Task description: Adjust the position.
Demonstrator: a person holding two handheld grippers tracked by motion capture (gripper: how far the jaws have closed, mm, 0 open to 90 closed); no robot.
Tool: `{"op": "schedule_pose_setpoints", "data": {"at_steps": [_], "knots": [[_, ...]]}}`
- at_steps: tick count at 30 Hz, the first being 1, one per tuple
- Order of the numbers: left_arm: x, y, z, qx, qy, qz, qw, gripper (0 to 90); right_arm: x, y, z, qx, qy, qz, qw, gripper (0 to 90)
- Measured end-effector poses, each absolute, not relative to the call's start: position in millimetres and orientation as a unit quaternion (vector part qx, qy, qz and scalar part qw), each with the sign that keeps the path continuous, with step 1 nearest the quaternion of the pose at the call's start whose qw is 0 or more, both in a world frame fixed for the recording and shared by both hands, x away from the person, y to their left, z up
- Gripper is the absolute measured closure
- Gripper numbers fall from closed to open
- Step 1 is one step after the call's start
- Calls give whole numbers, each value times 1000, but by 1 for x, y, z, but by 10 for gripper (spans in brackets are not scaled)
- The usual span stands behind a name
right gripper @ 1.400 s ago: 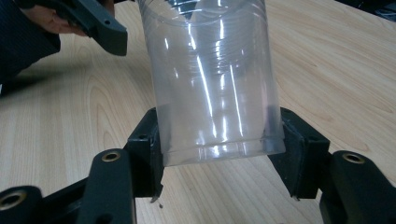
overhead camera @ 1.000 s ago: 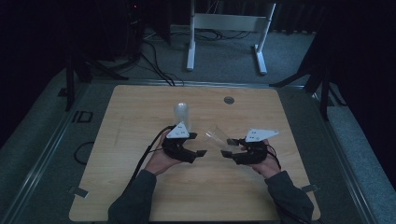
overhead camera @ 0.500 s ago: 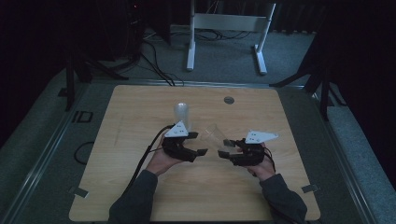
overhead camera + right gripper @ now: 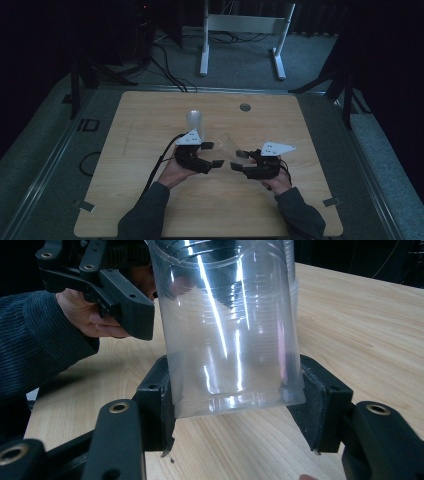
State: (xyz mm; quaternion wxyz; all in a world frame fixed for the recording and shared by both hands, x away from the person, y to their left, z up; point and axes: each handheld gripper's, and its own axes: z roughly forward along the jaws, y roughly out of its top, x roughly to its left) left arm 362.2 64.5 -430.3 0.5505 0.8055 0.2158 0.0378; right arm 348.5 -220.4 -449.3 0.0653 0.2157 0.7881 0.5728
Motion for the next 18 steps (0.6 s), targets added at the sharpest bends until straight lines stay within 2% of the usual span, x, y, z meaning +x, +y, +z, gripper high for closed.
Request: {"op": "schedule_pose_setpoints", "data": {"at_steps": [18], "knots": [[364, 60, -431, 782, 219, 2, 584, 191, 347, -215, -452, 205, 788, 576, 66, 419]]}}
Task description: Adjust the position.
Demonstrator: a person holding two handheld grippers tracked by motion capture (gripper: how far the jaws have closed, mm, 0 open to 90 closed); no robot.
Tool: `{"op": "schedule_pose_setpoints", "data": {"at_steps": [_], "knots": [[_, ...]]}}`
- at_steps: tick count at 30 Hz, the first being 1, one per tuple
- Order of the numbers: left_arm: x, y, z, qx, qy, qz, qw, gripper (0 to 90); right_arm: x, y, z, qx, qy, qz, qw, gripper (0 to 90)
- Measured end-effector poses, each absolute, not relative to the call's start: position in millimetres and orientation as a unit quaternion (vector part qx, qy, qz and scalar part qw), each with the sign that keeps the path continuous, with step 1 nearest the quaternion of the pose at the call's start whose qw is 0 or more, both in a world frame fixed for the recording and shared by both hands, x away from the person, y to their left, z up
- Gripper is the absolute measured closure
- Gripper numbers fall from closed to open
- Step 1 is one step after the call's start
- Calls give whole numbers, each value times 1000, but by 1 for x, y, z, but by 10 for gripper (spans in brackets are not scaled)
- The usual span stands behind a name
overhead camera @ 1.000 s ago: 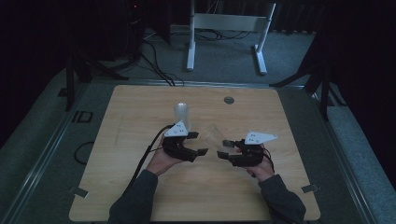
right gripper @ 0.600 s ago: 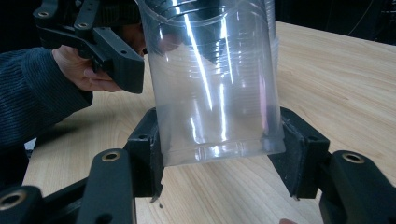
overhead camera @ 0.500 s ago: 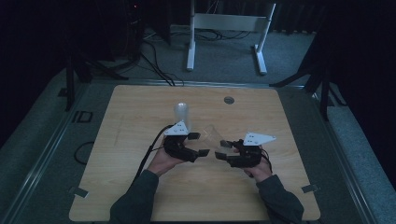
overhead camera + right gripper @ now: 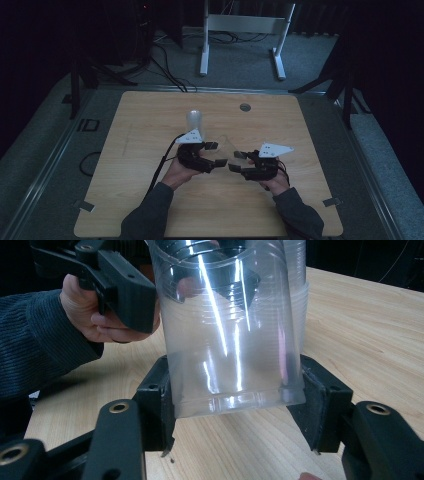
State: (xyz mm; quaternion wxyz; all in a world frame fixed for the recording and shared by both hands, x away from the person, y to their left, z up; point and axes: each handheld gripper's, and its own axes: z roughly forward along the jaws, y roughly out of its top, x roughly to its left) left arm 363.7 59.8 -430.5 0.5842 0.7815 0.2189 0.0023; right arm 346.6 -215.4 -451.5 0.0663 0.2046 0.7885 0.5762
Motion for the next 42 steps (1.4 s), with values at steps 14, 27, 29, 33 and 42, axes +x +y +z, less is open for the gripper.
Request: {"op": "schedule_pose_setpoints", "data": {"at_steps": [14, 27, 29, 33, 42], "knots": [[365, 55, -433, 763, 224, -7, 606, 200, 346, -213, -455, 202, 789, 576, 62, 418], [363, 57, -436, 758, 224, -2, 612, 237, 347, -211, -455, 203, 796, 567, 63, 413], [362, 56, -435, 758, 223, -1, 613, 242, 347, -210, -454, 202, 797, 566, 64, 405], [362, 56, -435, 760, 219, -1, 612, 249, 347, -210, -454, 201, 798, 564, 65, 401], [361, 53, -436, 758, 217, -1, 615, 272, 347, -211, -454, 204, 799, 562, 68, 415]]}}
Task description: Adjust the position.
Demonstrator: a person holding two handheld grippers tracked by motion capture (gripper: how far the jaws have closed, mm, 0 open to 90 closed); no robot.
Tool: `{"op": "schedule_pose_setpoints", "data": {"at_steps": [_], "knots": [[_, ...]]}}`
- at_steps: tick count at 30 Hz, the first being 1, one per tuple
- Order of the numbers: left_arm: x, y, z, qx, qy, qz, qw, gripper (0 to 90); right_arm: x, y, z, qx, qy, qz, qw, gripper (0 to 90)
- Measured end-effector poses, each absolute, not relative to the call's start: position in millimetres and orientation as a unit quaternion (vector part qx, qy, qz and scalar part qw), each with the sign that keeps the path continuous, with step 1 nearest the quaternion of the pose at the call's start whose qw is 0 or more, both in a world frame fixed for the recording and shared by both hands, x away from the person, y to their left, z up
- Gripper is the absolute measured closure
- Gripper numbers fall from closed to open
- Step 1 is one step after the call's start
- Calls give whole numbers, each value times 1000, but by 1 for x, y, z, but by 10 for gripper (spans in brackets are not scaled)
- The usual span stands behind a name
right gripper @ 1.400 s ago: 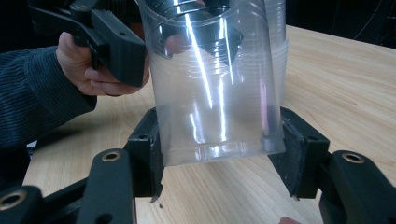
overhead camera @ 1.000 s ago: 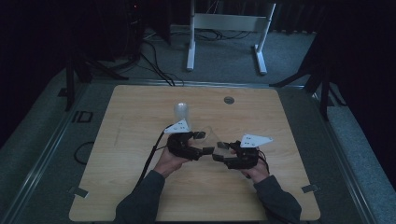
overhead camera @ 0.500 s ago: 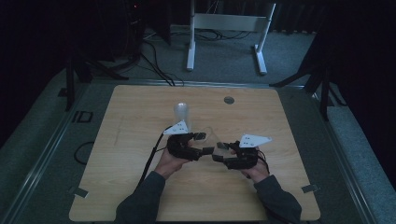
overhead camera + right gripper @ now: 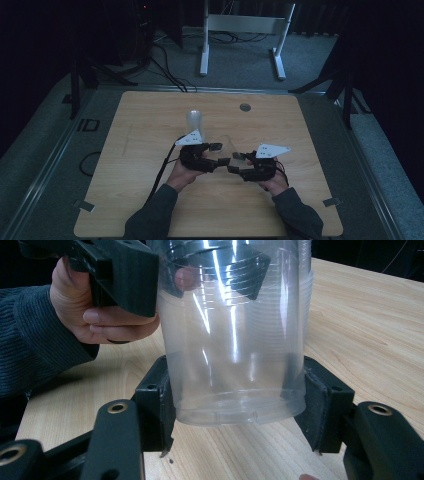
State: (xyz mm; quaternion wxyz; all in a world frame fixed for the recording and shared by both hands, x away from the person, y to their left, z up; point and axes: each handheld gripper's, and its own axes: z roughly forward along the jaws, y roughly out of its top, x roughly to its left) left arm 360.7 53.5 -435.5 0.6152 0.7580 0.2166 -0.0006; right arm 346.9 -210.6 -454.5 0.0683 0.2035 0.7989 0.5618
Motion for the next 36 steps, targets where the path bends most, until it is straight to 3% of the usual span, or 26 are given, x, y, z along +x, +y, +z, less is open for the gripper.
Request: {"op": "schedule_pose_setpoints", "data": {"at_steps": [6, 17, 36], "knots": [[360, 50, -436, 755, 222, 3, 617, 243, 346, -209, -455, 203, 800, 561, 68, 416], [360, 50, -436, 752, 221, 0, 621, 280, 347, -209, -454, 199, 803, 557, 69, 412], [358, 50, -436, 761, 215, 16, 611, 286, 349, -206, -446, 195, 825, 525, 76, 294]]}}
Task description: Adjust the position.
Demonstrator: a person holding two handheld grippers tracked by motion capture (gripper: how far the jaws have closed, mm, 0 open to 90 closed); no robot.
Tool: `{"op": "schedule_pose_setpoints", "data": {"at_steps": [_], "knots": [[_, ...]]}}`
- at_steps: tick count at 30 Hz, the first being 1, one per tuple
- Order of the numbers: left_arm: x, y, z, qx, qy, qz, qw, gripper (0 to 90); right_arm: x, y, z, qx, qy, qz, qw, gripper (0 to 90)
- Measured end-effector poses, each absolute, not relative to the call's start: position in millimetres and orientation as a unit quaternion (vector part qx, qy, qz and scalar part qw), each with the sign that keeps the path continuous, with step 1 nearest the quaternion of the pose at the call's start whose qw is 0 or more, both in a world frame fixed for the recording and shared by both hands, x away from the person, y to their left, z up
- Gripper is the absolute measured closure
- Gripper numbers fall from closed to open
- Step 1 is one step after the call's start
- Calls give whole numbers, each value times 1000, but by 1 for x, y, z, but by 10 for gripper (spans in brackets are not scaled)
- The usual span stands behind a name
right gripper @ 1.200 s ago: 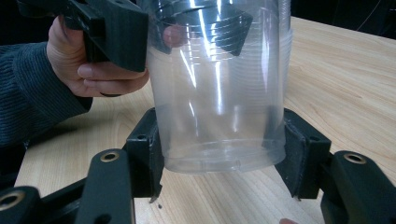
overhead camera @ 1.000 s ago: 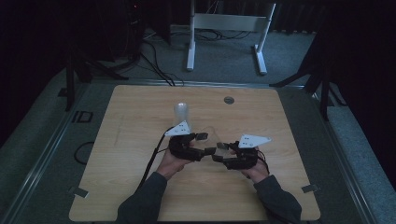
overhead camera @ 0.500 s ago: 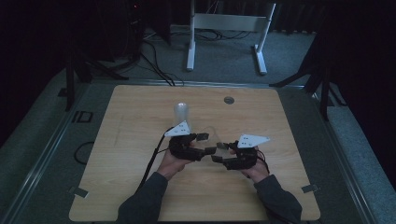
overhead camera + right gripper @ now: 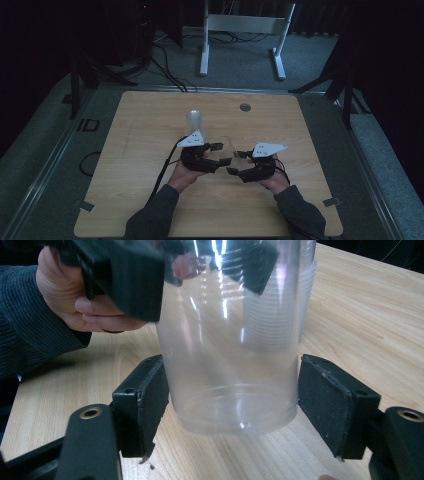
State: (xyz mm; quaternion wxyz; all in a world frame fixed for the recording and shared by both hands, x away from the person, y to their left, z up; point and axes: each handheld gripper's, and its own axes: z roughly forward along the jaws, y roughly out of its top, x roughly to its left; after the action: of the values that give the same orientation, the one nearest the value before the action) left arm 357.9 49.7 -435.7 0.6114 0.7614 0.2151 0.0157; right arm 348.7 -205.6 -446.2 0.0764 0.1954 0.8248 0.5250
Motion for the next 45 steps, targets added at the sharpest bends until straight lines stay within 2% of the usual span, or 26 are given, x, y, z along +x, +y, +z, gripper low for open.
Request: {"op": "schedule_pose_setpoints", "data": {"at_steps": [9, 18, 39, 45], "knots": [[356, 46, -436, 780, 212, 34, 588, 286, 350, -199, -438, 175, 851, 488, 84, 318], [355, 43, -437, 788, 208, 40, 578, 282, 350, -197, -441, 170, 862, 469, 90, 404], [357, 42, -435, 750, 235, 37, 617, 231, 349, -201, -455, 211, 818, 529, 73, 410], [357, 43, -434, 747, 235, 40, 621, 257, 349, -200, -455, 208, 822, 526, 71, 409]]}}
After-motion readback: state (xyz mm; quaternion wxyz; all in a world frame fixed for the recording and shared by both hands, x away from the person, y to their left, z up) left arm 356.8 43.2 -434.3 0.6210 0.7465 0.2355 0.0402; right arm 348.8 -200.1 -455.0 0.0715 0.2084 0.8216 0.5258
